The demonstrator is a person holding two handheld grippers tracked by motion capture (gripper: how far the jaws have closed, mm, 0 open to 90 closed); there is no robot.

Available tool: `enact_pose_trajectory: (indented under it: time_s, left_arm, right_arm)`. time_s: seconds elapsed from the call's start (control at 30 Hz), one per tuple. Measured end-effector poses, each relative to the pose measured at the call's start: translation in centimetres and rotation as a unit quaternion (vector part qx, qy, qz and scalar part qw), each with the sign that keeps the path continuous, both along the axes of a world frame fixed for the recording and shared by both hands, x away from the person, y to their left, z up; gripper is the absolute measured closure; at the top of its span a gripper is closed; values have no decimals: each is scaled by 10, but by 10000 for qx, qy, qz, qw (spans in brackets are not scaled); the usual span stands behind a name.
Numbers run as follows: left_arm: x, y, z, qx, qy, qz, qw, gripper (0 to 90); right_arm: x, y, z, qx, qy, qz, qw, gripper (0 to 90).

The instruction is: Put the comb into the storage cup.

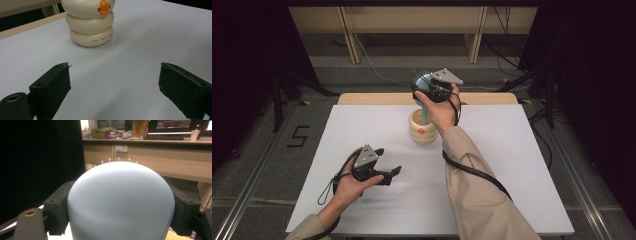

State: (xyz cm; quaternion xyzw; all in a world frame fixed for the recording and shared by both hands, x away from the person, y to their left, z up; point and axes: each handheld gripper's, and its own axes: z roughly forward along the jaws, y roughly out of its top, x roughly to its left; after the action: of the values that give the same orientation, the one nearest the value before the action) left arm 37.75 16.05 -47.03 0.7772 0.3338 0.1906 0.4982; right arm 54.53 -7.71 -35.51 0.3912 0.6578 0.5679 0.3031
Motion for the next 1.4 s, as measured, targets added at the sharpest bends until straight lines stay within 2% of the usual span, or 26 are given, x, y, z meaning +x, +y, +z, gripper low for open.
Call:
enact_pose_trajectory:
  time_s: [0.87, 1.4]
  left_arm:
    - [0, 0, -1, 7, 9, -13, 10000, 101]
    - [0, 0, -1, 18, 5, -16, 10000, 102]
  right_arm:
    - [3, 6, -23, -168, 134, -8, 9998, 204]
    - [1, 5, -27, -222, 146, 74, 9996, 203]
